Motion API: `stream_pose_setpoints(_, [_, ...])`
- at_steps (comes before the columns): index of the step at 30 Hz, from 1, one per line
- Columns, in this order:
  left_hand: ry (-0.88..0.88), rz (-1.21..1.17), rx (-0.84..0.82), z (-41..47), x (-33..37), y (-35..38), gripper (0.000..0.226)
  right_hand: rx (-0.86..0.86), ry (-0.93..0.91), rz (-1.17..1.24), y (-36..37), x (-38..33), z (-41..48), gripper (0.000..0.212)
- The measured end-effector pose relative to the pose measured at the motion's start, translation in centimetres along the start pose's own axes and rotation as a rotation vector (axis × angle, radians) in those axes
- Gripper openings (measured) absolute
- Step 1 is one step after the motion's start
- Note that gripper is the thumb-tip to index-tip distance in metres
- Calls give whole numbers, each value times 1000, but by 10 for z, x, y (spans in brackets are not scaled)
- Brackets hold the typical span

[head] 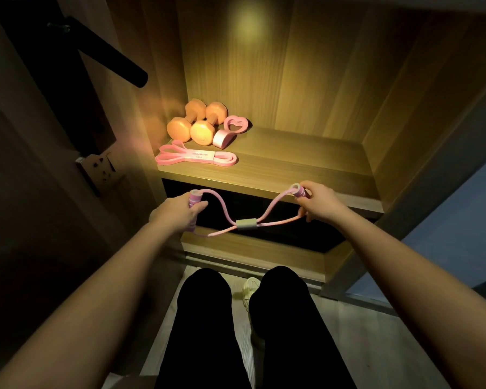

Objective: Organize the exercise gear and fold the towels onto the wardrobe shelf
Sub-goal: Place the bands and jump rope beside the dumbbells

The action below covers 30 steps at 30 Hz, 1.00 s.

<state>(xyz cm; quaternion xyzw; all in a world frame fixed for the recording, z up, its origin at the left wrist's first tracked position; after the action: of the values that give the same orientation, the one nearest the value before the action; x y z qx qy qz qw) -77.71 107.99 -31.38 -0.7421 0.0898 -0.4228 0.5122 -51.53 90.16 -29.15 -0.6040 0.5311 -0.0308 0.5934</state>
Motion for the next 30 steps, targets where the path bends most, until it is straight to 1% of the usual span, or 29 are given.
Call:
stream_pose_setpoints(2, [82, -304, 1, -2, 2, 3, 21, -200, 84, 347, 7, 6, -2, 32])
stream_pose_setpoints(4, [95, -568, -18, -5, -2, 4, 27, -330, 144, 621, 10, 11, -4, 32])
stream_pose_setpoints(5, [68, -694, -29, -9, -6, 5, 32, -356, 166, 701, 10, 13, -3, 29])
stream_pose_setpoints(7, [-40, -961, -49, -14, -13, 8, 48, -366, 221, 768, 10, 19, -3, 23])
stream_pose_setpoints(8, [-90, -1056, -60, -17, -15, 11, 49, -356, 241, 765, 11, 22, -4, 21])
stream_pose_setpoints(9, [-121, -1091, -62, -20, -15, 13, 47, -327, 242, 750, 12, 24, -4, 18])
stream_pose_setpoints(10, [-133, -1066, -45, -21, -15, 13, 40, -284, 228, 725, 11, 26, -4, 12])
stream_pose_setpoints(11, [-133, -1014, -5, -21, -16, 11, 29, -244, 215, 708, 10, 26, -3, 8])
stream_pose_setpoints(12, [-132, -957, 38, -20, -18, 9, 18, -218, 208, 693, 10, 27, -4, 14])
stream_pose_setpoints(13, [-141, -908, 65, -19, -20, 8, 11, -211, 219, 686, 12, 30, -3, 25])
stream_pose_setpoints(14, [-161, -882, 70, -19, -21, 9, 6, -216, 242, 682, 14, 33, -2, 33])
stream_pose_setpoints(15, [-189, -873, 60, -19, -22, 11, 4, -227, 269, 664, 17, 35, -2, 35])
stream_pose_setpoints(16, [-219, -853, 56, -19, -23, 12, 8, -244, 293, 628, 20, 37, -2, 31])
stream_pose_setpoints(17, [-252, -814, 73, -19, -25, 13, 14, -250, 312, 570, 21, 40, -2, 22])
stream_pose_setpoints(18, [-283, -754, 109, -19, -30, 12, 17, -239, 331, 502, 22, 44, -1, 12])
stream_pose_setpoints(19, [-311, -686, 157, -19, -35, 10, 14, -221, 359, 448, 22, 49, 1, 5])
stream_pose_setpoints(20, [-334, -628, 215, -20, -41, 7, 13, -200, 394, 421, 21, 54, 4, 7])
stream_pose_setpoints(21, [-344, -584, 273, -20, -47, 3, 17, -172, 440, 432, 19, 61, 6, 14])
stream_pose_setpoints(23, [-376, -545, 369, -23, -60, -2, 29, -89, 524, 515, 12, 78, 9, 26])
stream_pose_setpoints(25, [-505, -662, 495, -31, -76, -5, 34, -21, 595, 645, 4, 98, 9, 33])
stream_pose_setpoints(27, [-637, -845, 589, -37, -88, -6, 33, 7, 664, 807, -2, 116, 8, 30])
stream_pose_setpoints(30, [-655, -957, 598, -35, -88, -5, 30, -14, 724, 1046, -2, 125, 8, 19])
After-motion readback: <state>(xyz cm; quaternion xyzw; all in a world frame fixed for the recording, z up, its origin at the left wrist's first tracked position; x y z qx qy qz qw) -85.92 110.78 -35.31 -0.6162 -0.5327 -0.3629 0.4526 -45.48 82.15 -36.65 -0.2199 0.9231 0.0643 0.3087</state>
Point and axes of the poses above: each hand's wrist, its own z-axis towards the middle knuckle, its own y-axis out of the palm, x = y × z, the point moved 6 cm from there along z, towards the middle knuckle, and after that the axes turned 12 degrees about y, right-handed, at the moved point
